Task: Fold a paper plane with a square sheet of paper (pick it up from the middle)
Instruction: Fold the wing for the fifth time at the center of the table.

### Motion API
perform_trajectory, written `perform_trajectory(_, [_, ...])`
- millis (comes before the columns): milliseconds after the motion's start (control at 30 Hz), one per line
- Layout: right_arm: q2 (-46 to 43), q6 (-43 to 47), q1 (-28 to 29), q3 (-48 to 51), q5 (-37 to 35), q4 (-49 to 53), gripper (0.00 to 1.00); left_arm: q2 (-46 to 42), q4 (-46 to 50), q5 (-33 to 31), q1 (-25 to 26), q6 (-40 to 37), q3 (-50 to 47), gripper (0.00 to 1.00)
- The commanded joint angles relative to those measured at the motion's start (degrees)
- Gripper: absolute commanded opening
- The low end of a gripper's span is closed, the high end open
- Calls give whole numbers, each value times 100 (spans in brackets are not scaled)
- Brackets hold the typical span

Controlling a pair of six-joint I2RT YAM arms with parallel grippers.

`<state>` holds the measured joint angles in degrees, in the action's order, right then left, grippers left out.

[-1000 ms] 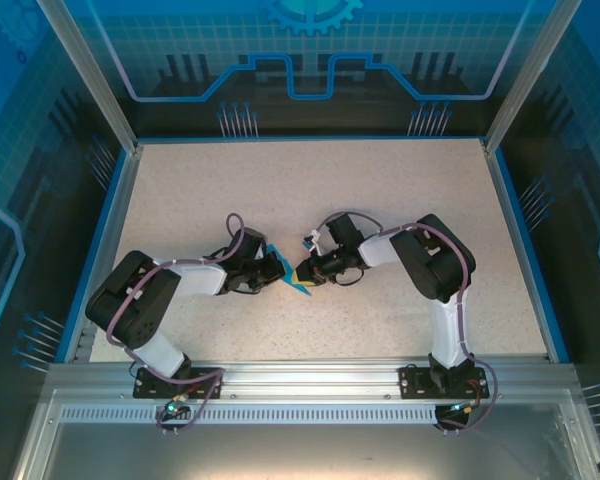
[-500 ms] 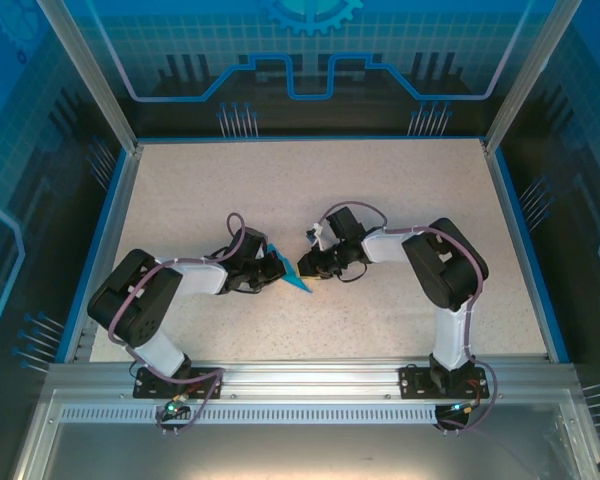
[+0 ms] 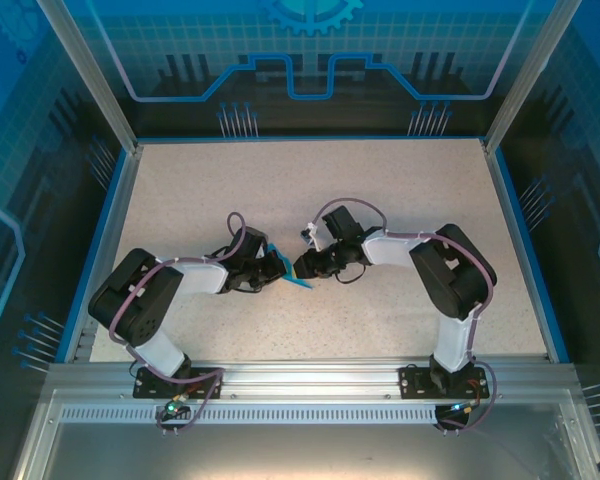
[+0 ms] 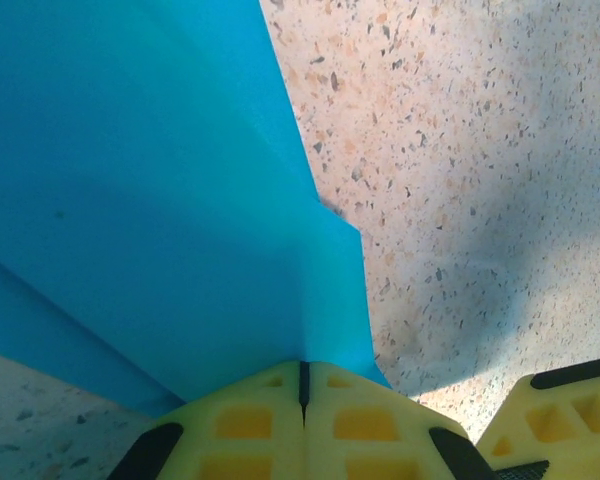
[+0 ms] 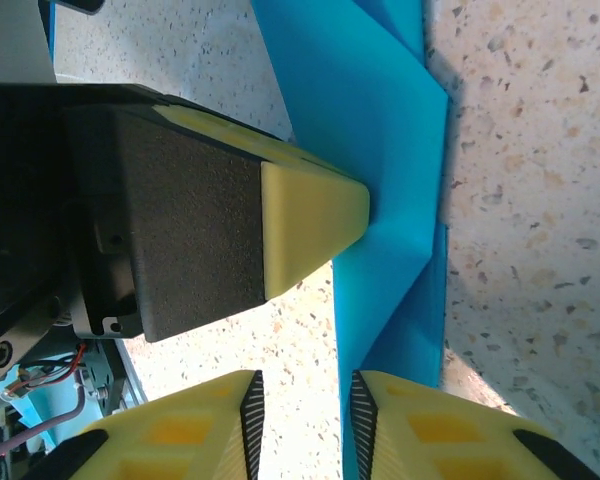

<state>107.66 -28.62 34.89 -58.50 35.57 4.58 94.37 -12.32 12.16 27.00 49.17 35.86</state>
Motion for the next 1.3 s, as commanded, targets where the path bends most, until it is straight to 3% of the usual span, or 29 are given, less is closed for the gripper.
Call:
perform_trajectory(0, [-54, 166, 83, 34, -150, 247, 29, 231, 423, -218, -49, -4, 18, 7])
perform_trajectory(267, [74, 240, 107, 32, -291, 400, 21, 216, 432, -197, -55, -5, 18, 7])
perform_trajectory(600, [195, 293, 103, 25, -315, 452, 21, 183, 442, -201, -48, 5, 20, 7])
perform_trajectory(867, [361, 312, 83, 20, -449, 618, 6, 86, 498, -219, -51, -11, 61, 7])
perform_trajectory(1267, [476, 264, 88, -62, -939, 1030, 3, 91, 586, -392, -88, 66, 43, 8])
